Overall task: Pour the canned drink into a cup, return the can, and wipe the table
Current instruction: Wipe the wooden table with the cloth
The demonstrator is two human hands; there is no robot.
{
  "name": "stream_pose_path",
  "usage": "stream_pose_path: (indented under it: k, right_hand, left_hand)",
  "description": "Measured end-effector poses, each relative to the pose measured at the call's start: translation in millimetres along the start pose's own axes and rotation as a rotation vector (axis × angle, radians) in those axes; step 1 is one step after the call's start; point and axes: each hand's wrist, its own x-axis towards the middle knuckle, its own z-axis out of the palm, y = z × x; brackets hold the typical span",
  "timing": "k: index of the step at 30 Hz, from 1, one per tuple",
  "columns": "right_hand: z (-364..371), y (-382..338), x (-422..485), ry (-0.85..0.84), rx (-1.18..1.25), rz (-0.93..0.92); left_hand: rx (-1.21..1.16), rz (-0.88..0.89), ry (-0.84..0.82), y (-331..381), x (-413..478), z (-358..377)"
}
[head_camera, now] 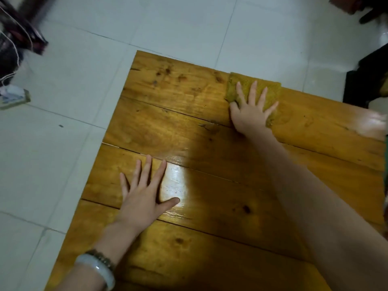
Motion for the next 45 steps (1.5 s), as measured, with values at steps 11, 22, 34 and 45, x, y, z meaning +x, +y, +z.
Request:
stream_pose_path:
  k: [11,22,34,45]
  right_hand:
    - [39,-91,-72,-0.050,-0.361,-0.836]
    - [4,-133,39,-0.035,-0.070,-0.239]
    - [43,-124,-60,-0.023,-0.376,-0.877]
    - [10,-216,36,-0.077,-0.099,-0.420]
  left_hand:
    - [-0.057,0.044,0.067,-17,-7,-5]
    - [0.025,0.077,0.038,-43,-7,-6]
    - [0.003,0.064,0.025,-39,-6,-14]
    - [0.076,0.057,0.000,-40,-8,-13]
